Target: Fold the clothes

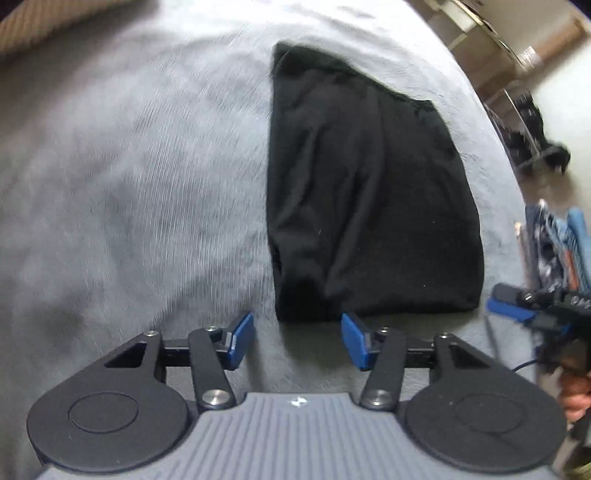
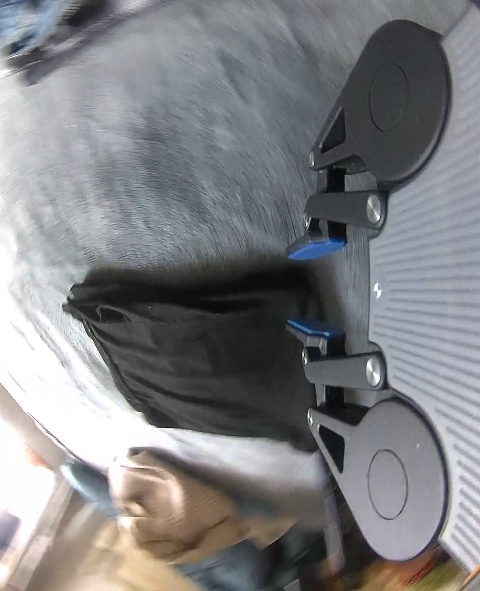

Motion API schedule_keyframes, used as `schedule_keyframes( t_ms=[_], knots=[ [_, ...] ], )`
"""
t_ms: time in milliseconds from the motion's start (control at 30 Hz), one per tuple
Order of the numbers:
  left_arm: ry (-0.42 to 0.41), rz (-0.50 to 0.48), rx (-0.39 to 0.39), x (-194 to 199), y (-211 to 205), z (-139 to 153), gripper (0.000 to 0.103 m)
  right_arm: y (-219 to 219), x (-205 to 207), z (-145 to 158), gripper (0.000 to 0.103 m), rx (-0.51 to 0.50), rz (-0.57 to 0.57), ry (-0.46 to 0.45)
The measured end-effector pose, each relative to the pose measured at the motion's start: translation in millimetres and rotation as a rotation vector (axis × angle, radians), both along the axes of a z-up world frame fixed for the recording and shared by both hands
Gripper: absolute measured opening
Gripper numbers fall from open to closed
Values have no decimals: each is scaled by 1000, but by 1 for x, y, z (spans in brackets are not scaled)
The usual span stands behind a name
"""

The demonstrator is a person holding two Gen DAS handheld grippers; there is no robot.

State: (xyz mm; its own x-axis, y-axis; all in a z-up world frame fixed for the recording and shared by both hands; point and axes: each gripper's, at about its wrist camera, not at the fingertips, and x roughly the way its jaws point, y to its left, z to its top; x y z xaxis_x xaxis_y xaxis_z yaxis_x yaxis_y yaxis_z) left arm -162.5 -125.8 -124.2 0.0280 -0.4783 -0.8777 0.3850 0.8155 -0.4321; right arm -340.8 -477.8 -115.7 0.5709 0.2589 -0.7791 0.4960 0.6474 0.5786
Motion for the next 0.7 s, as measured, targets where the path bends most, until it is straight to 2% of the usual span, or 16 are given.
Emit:
schedule_keyframes(
  t_ms=[133,233,300,367,433,467,500,533,567,700],
  knots=[
    [90,119,-122,3,17,-12,53,-4,-3,-21,47,157,-112,44],
    [108,148,-172,10,17,-20,53,-5,-3,-31,49,198,-148,35],
    [102,134,-194,14,10,-23,52,-6,3,-36,49,224,-151,15],
    [86,107,-198,15,2,-24,43,-7,11,-42,49,263,-155,-2],
    [81,92,-195,16,1,-26,22,-7,18,-45,50,279,-143,-9],
    [78,96,-192,17,1,-27,17,-6,22,-44,48,264,-129,-6],
    [73,100,-191,18,0,-28,12,-4,25,-43,39,247,-114,0],
    [60,105,-197,16,2,-26,10,-2,29,-40,18,223,-92,6],
    [44,106,-205,14,3,-21,10,1,32,-38,12,199,-68,14],
    [36,108,-231,0,21,2,8,11,32,-16,9,137,-15,-3]
  ],
)
